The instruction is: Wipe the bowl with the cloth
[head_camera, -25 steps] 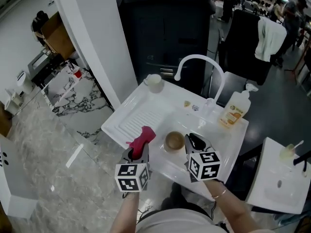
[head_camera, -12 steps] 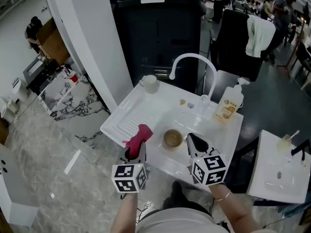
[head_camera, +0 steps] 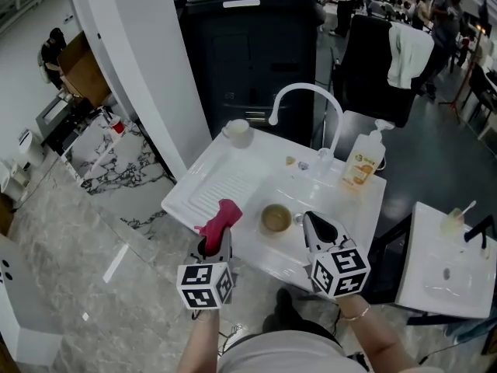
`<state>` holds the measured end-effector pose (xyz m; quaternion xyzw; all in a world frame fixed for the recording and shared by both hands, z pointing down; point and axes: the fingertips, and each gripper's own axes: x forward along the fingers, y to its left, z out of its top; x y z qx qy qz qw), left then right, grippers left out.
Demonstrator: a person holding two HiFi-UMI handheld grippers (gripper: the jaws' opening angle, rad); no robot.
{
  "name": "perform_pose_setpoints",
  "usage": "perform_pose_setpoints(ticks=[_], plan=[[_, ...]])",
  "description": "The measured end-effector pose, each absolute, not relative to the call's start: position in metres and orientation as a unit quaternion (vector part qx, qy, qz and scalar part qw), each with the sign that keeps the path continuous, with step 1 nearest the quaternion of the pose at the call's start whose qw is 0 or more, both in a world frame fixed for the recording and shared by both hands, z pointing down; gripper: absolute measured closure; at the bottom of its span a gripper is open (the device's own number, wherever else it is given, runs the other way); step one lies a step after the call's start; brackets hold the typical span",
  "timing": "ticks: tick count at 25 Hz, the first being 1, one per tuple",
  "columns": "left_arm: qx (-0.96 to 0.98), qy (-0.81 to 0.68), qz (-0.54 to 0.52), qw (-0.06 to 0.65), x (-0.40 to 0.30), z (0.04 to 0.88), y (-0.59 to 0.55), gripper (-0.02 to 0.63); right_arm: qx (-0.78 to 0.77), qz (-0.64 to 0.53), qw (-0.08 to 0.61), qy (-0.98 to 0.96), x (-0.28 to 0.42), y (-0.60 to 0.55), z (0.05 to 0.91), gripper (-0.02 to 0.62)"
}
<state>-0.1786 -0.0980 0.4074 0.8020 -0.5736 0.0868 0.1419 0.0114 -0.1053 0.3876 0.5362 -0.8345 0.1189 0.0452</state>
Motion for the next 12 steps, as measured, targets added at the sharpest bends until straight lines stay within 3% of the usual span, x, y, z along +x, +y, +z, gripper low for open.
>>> perform_pose_setpoints(ticks=[12], plan=[[0.809,-0.566,0.09,0.13,-0.1748,0.401,-0.0912,0.548,0.531,0.108,0.051,-0.839,0.0042,-0.0984,0.3813,0.592]])
